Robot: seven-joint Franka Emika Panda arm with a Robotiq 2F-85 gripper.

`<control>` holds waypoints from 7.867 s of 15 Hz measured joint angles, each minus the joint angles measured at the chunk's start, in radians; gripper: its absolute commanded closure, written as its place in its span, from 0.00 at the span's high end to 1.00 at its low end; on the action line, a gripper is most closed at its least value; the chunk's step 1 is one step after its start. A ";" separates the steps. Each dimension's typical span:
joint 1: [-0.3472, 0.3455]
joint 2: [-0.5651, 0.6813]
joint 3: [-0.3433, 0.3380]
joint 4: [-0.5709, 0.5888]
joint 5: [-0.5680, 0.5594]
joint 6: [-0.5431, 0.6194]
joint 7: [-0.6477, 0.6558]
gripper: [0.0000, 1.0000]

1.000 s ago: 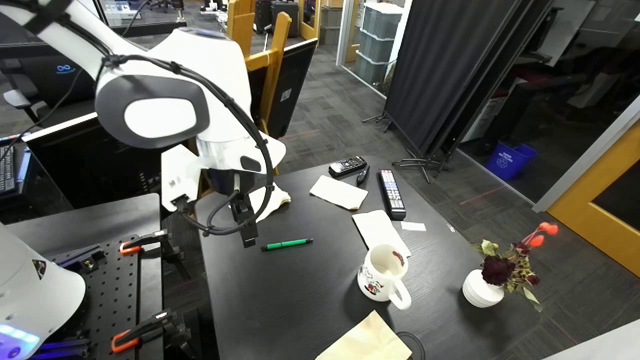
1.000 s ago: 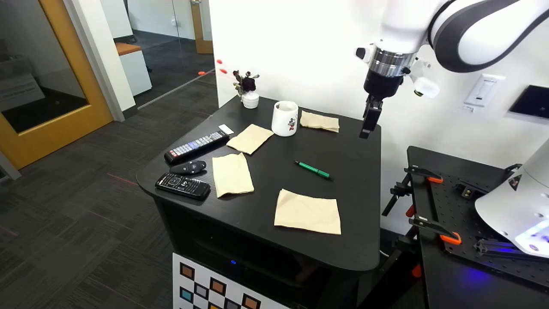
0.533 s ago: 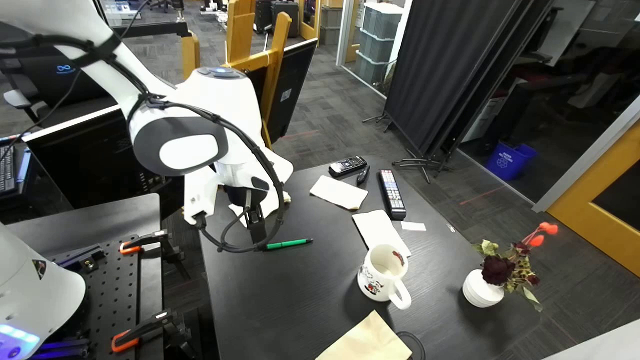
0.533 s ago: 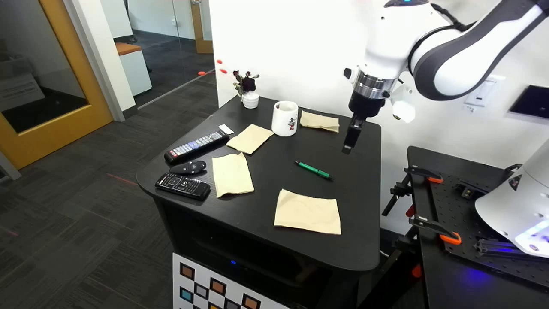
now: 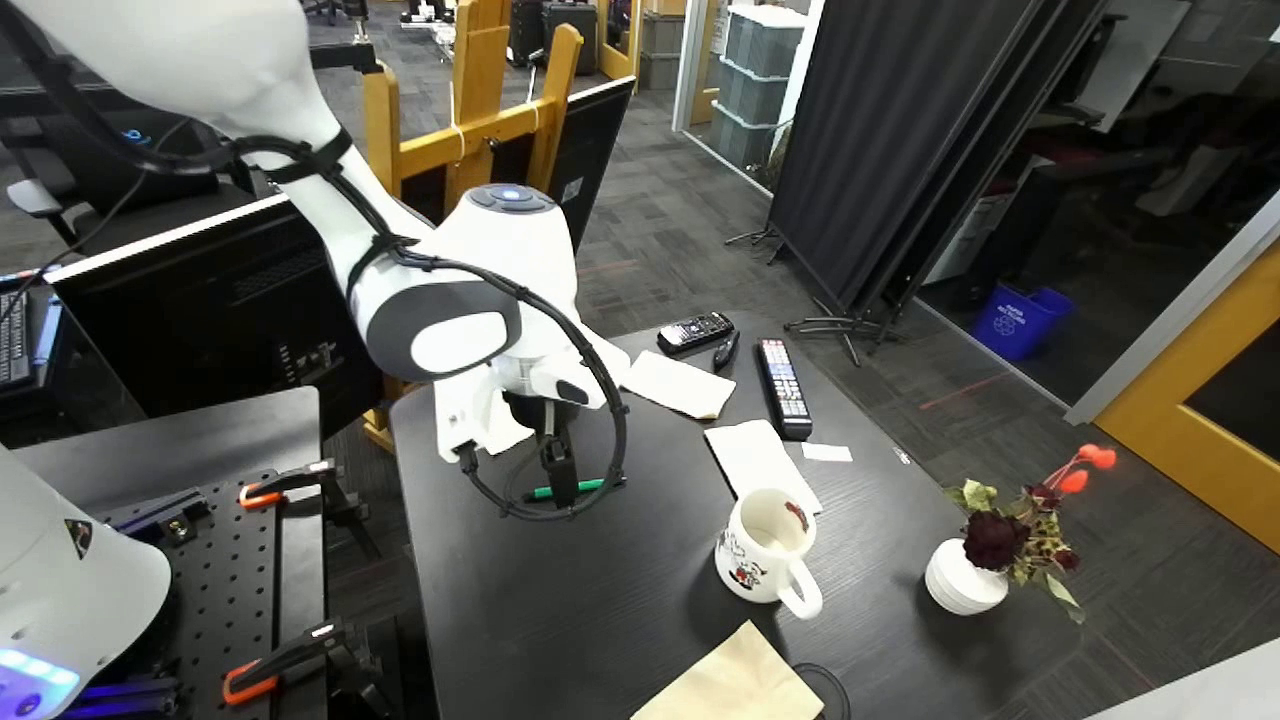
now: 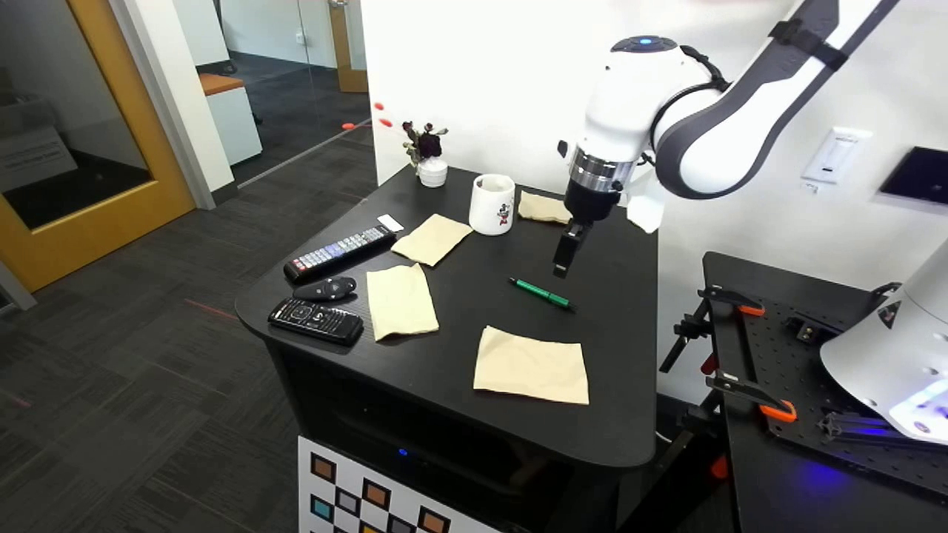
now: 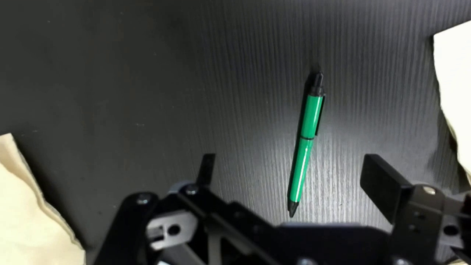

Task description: Place the green pen inside the white mug

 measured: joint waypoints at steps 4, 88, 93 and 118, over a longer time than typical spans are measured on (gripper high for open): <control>0.029 0.099 -0.018 0.092 0.057 0.000 0.000 1.00; 0.094 0.149 -0.003 0.503 -1.349 -0.807 1.943 0.03; 0.061 0.206 -0.003 0.555 -1.349 -0.807 1.943 0.03; 0.048 0.433 0.029 0.748 -1.310 -0.811 1.941 0.52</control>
